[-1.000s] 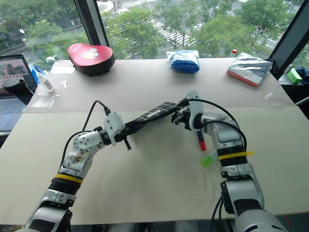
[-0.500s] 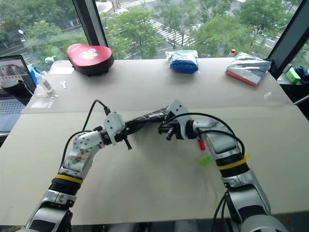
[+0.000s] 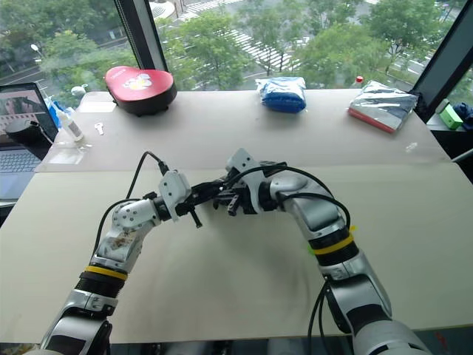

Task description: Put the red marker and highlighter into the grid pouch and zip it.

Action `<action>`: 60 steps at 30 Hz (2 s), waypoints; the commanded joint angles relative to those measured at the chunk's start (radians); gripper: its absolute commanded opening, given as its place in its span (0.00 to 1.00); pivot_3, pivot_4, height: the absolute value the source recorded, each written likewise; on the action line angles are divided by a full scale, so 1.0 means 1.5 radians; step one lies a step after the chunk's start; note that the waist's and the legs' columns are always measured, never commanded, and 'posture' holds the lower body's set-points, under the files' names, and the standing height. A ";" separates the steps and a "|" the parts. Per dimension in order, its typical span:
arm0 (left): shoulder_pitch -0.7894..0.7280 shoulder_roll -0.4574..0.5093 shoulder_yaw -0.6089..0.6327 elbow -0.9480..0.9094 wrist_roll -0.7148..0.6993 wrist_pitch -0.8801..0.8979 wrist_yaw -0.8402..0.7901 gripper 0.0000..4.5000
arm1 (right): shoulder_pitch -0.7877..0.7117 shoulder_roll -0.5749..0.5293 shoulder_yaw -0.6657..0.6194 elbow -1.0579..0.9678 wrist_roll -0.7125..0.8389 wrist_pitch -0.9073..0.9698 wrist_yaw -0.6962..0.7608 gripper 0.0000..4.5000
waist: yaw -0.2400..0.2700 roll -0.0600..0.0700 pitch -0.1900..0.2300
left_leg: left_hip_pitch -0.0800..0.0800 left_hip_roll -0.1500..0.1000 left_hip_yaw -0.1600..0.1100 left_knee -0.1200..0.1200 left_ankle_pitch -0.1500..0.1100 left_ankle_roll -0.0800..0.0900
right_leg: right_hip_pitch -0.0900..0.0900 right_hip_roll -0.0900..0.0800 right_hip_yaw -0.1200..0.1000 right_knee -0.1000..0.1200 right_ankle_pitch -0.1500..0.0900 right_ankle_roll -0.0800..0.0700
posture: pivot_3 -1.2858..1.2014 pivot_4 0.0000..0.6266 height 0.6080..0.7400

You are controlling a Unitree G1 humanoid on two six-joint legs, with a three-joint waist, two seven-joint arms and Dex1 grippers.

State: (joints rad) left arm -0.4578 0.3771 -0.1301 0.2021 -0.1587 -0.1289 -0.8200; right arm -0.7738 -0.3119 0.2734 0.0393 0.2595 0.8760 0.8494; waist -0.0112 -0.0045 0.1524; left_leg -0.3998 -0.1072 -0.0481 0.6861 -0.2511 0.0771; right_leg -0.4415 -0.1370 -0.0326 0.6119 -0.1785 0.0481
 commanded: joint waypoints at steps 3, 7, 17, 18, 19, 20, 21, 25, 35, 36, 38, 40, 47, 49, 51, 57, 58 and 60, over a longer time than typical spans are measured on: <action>-0.003 -0.008 0.000 -0.016 -0.002 -0.010 -0.003 0.00 | -0.015 -0.037 -0.044 -0.017 0.011 0.004 -0.011 0.40 | 0.002 0.000 0.000 | -0.001 0.000 0.000 0.000 0.000 0.000 | 0.000 0.000 0.000 0.000 0.000 0.000 | 0.52 0.24 1.00; 0.005 -0.012 -0.003 -0.023 -0.001 -0.009 0.000 0.00 | 0.025 -0.101 -0.108 -0.124 0.091 0.100 0.015 0.71 | 0.003 0.000 0.000 | -0.001 0.000 0.000 0.000 0.000 0.000 | 0.000 0.000 0.000 0.000 0.000 0.000 | 0.52 0.24 1.00; 0.014 -0.024 -0.010 -0.015 0.024 -0.027 0.025 0.00 | 0.245 -0.301 -0.368 -0.467 0.242 0.251 -0.004 0.71 | 0.019 0.000 0.000 | -0.002 0.000 0.000 0.001 -0.001 0.001 | 0.000 0.000 0.000 -0.001 0.000 0.000 | 0.52 0.24 1.00; 0.013 -0.025 -0.010 -0.015 0.026 -0.029 0.028 0.00 | 0.256 -0.309 -0.388 -0.476 0.246 0.265 -0.018 0.71 | 0.020 0.000 0.000 | -0.002 0.000 0.000 0.001 -0.001 0.001 | 0.001 -0.001 0.000 -0.001 0.000 0.000 | 0.52 0.24 1.00; 0.013 -0.030 -0.009 -0.013 0.025 -0.027 0.033 0.00 | 0.278 -0.322 -0.419 -0.480 0.237 0.285 -0.038 0.71 | 0.020 0.000 0.000 | -0.002 0.000 0.000 0.002 -0.001 0.002 | 0.001 0.000 0.000 -0.001 0.000 0.000 | 0.52 0.24 1.00; 0.012 -0.035 -0.009 -0.010 0.025 -0.026 0.036 0.00 | 0.300 -0.331 -0.454 -0.479 0.228 0.308 -0.055 0.71 | 0.022 0.000 0.000 | -0.002 0.000 0.000 0.004 -0.003 0.005 | 0.001 0.000 0.000 -0.001 0.000 0.000 | 0.52 0.24 1.00; 0.011 -0.039 -0.009 -0.008 0.024 -0.026 0.038 0.00 | 0.316 -0.336 -0.477 -0.478 0.226 0.323 -0.069 0.71 | 0.025 -0.001 0.000 | -0.002 0.000 0.000 0.004 -0.004 0.006 | 0.002 0.000 0.000 -0.001 0.000 0.000 | 0.52 0.24 1.00; -0.001 -0.050 -0.010 0.014 0.024 -0.031 0.038 0.00 | 0.324 -0.323 -0.507 -0.437 0.151 0.457 -0.198 0.71 | 0.030 -0.001 0.000 | -0.002 0.000 0.000 0.006 -0.004 0.007 | 0.002 0.000 0.001 -0.001 0.000 0.000 | 0.52 0.24 1.00; -0.034 -0.076 -0.019 0.072 0.023 -0.050 0.017 0.00 | 0.381 -0.137 -0.531 -0.538 0.123 0.492 -0.440 0.71 | 0.034 0.000 0.000 | -0.003 0.000 0.000 0.006 -0.002 0.004 | 0.001 0.000 0.002 -0.001 0.000 0.000 | 0.52 0.24 1.00; -0.036 -0.079 -0.019 0.076 0.022 -0.051 0.016 0.00 | 0.382 -0.118 -0.526 -0.548 0.118 0.492 -0.467 0.71 | 0.034 0.000 0.000 | -0.003 0.000 0.000 0.006 -0.002 0.004 | 0.001 0.000 0.003 0.000 0.000 0.000 | 0.52 0.24 1.00; -0.038 -0.084 -0.018 0.082 0.020 -0.053 0.012 0.00 | 0.380 -0.083 -0.520 -0.565 0.112 0.492 -0.514 0.71 | 0.034 0.000 0.000 | -0.003 0.000 0.000 0.006 -0.002 0.004 | 0.001 0.001 0.004 0.000 0.000 0.000 | 0.52 0.24 1.00; -0.040 -0.088 -0.020 0.086 0.020 -0.054 0.007 0.00 | 0.375 -0.060 -0.518 -0.574 0.112 0.492 -0.551 0.71 | 0.033 0.000 0.000 | -0.003 0.000 0.000 0.006 -0.002 0.004 | 0.001 0.002 0.005 0.000 0.000 0.000 | 0.52 0.24 1.00; -0.046 -0.094 -0.018 0.097 0.023 -0.060 0.001 0.00 | 0.382 0.018 -0.472 -0.597 0.116 0.492 -0.647 0.71 | 0.031 0.000 0.000 | -0.002 0.001 0.000 0.006 -0.001 0.002 | 0.001 0.005 0.010 0.000 0.000 0.000 | 0.52 0.24 1.00; -0.046 -0.093 -0.016 0.099 0.024 -0.062 0.002 0.00 | 0.390 0.034 -0.465 -0.600 0.112 0.492 -0.668 0.71 | 0.031 0.000 0.000 | -0.002 0.000 0.000 0.006 -0.001 0.002 | 0.001 0.005 0.011 0.000 0.000 0.000 | 0.52 0.24 1.00; -0.047 -0.093 -0.014 0.102 0.025 -0.063 0.004 0.00 | 0.397 0.044 -0.458 -0.606 0.108 0.492 -0.686 0.71 | 0.031 0.000 0.000 | -0.001 0.000 0.000 0.006 -0.001 0.002 | 0.001 0.005 0.011 0.000 0.000 0.000 | 0.52 0.24 1.00; -0.047 -0.092 -0.006 0.111 0.026 -0.068 0.015 0.00 | 0.427 0.065 -0.434 -0.629 0.102 0.492 -0.732 0.71 | 0.030 0.000 0.000 | -0.001 0.000 0.000 0.005 -0.001 0.002 | 0.001 0.006 0.011 0.000 0.000 0.000 | 0.52 0.24 1.00; -0.047 -0.091 -0.006 0.112 0.026 -0.069 0.016 0.00 | 0.428 0.068 -0.432 -0.630 0.102 0.492 -0.736 0.71 | 0.029 0.000 0.000 | -0.001 0.000 0.000 0.005 -0.001 0.002 | 0.001 0.006 0.012 0.000 0.000 0.000 | 0.52 0.24 1.00; -0.046 -0.090 -0.005 0.113 0.025 -0.071 0.016 0.00 | 0.430 0.082 -0.422 -0.631 0.107 0.492 -0.744 0.71 | 0.027 0.000 0.000 | -0.001 0.000 0.000 0.005 -0.002 0.003 | 0.002 0.006 0.012 0.000 0.000 0.000 | 0.52 0.24 1.00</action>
State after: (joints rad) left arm -0.5089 0.2387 -0.1521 0.3813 -0.1188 -0.2130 -0.8020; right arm -0.1340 -0.1994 -0.3715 -0.8697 0.4147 1.6076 -0.2444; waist 0.0299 -0.0049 0.1525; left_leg -0.4006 -0.1064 -0.0475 0.6939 -0.2546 0.0830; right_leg -0.4392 -0.1280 -0.0152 0.6118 -0.1784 0.0485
